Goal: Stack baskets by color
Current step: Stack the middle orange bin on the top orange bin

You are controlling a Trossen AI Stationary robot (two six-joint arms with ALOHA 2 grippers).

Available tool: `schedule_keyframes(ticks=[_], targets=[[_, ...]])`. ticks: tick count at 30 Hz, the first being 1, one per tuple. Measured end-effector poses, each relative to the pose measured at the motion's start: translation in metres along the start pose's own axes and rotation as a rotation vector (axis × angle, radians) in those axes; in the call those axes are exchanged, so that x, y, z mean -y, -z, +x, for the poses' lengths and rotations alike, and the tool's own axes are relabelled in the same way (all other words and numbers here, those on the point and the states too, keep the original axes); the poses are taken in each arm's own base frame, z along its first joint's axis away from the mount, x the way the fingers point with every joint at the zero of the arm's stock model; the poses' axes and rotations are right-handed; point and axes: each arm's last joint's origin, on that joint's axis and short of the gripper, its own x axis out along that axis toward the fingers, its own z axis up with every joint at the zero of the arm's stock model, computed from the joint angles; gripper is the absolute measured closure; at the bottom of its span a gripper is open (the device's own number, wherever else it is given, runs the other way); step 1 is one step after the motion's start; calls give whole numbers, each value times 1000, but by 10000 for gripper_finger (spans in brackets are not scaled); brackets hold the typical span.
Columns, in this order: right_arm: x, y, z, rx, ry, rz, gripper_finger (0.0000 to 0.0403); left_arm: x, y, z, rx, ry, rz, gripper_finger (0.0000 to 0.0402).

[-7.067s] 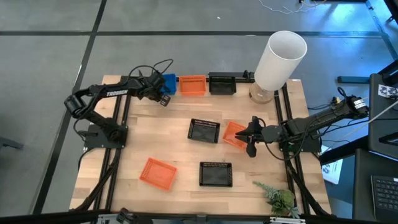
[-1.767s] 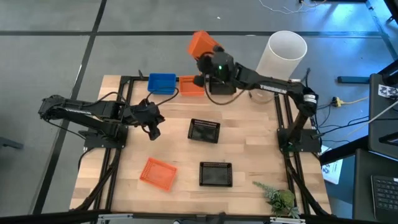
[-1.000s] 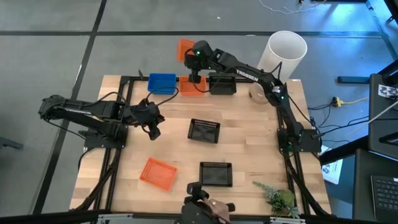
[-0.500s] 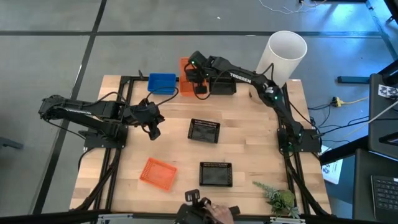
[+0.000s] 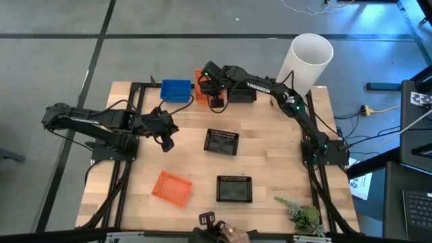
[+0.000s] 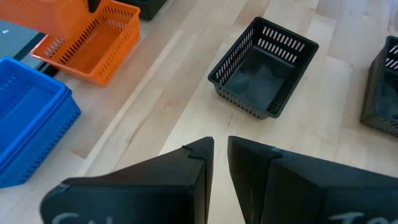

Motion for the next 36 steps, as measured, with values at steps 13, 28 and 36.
schedule_keyframes(ticks=[13, 28, 36], targets=[[-10, 7, 17, -39, 6, 42, 403, 0, 0, 0, 0, 0, -1, 363], [-10, 7, 17, -35, 3, 38, 339, 0, 0, 0, 0, 1, -3, 363], [-8, 1, 14, -6, 24, 42, 294, 0, 0, 0, 0, 1, -3, 363]])
